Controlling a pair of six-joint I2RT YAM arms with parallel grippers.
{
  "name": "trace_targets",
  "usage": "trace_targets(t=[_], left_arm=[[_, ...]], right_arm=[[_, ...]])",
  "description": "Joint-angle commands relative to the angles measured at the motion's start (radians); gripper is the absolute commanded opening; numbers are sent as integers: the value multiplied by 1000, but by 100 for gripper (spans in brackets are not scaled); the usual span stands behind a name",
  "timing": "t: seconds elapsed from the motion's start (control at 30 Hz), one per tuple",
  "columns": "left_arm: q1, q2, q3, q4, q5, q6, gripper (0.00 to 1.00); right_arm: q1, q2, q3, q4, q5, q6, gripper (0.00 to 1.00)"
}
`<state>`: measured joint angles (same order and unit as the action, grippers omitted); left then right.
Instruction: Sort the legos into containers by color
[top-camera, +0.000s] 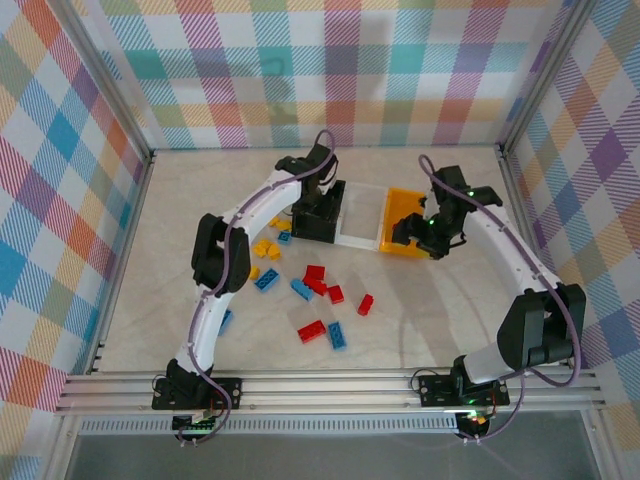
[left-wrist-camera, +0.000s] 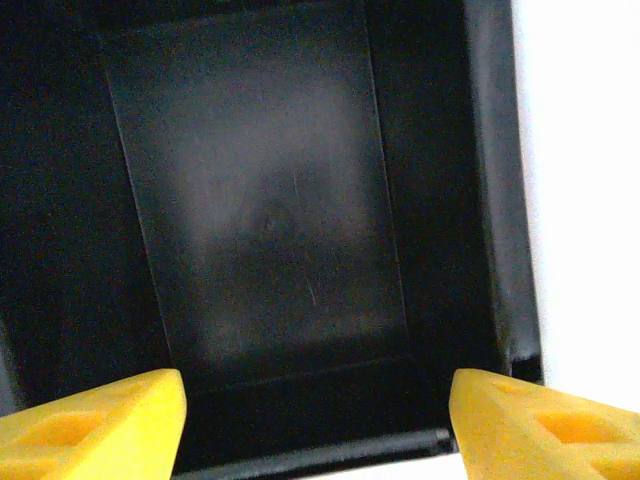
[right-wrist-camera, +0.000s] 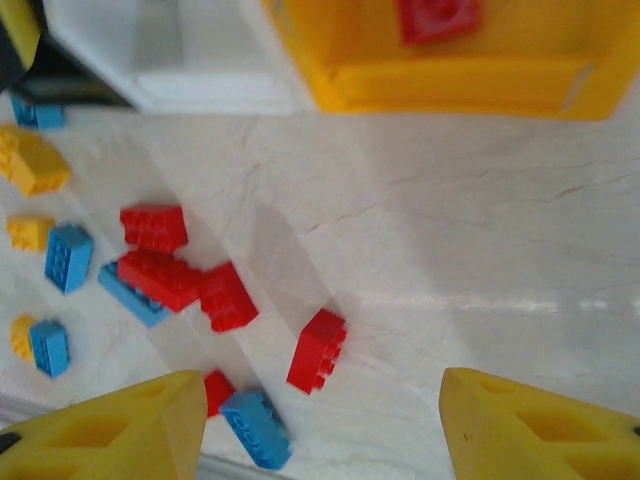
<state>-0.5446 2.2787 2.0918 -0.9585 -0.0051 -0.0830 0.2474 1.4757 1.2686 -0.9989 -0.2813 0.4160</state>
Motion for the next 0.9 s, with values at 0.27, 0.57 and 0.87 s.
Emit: trace_targets(t=[0.27,0.57,0.87], left_arm=[[2,-480,-527,55,8,-111,74],[14,-686,-788,39,-57,-188,79],[25,-797,-882,10,-76,-218,82]], right_arm=[[480,106,-104,49,-145,-152,65],[712,132,-267,191,-42,-98,65],[788,281,-216,252,101,-54,66]])
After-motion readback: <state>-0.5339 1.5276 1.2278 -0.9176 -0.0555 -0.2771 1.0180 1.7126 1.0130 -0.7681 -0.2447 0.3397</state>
